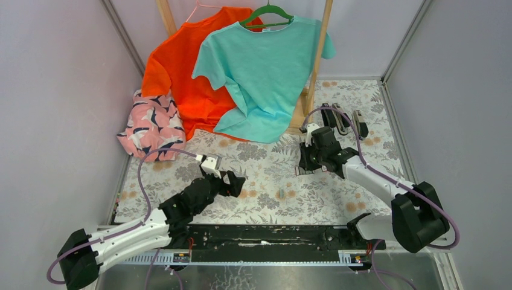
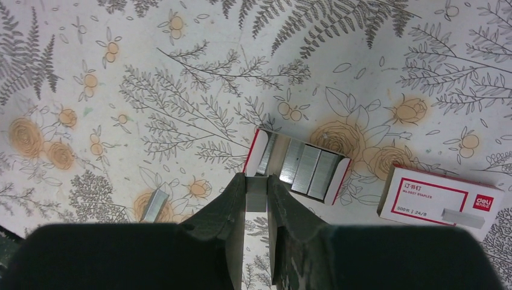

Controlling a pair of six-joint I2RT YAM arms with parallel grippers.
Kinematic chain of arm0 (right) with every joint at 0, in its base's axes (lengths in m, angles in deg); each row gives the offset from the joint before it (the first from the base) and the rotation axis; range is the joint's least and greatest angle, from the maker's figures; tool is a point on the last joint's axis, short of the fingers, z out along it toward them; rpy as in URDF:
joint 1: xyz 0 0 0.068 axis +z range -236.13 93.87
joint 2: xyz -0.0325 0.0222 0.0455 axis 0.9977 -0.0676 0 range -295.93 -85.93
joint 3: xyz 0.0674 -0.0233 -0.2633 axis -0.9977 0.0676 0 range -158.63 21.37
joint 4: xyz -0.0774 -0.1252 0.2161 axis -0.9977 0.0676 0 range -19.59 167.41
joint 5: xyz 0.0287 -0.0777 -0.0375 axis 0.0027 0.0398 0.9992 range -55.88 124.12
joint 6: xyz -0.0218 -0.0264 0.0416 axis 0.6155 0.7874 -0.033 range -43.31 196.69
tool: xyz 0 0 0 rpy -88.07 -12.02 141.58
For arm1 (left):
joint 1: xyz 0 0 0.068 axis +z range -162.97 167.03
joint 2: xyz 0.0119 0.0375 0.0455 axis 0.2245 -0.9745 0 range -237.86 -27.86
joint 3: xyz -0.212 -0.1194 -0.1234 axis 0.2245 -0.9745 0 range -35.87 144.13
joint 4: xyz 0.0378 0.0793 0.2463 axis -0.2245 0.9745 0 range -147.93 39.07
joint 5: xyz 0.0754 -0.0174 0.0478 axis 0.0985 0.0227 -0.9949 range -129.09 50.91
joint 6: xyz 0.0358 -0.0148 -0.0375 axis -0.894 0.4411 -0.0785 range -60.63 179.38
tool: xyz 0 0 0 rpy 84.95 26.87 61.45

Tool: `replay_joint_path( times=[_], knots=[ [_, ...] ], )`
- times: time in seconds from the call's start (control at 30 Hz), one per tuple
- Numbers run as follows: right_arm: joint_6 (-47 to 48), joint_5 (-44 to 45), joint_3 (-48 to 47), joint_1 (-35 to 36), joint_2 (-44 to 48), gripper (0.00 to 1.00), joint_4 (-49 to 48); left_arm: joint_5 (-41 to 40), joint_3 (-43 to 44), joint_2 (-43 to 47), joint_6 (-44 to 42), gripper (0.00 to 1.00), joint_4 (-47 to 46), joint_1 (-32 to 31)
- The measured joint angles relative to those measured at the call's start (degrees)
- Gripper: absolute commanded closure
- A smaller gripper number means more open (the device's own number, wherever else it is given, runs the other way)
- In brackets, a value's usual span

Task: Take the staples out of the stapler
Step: Place the staple in the staple box.

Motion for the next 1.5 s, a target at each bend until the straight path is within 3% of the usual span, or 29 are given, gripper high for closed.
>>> replay_joint_path(
  times=[0.73, 1.5],
  knots=[
    [-5.3, 5.0, 0.4, 0.0, -6.4, 0.82, -2.4, 0.2, 0.0, -1.1, 0.0, 0.08, -1.1, 0.0],
    [-6.6, 4.6, 0.4, -0.1, -8.0, 0.82, -3.8, 0.2, 0.0, -1.1, 0.0, 0.08, -1.1, 0.0]
  ],
)
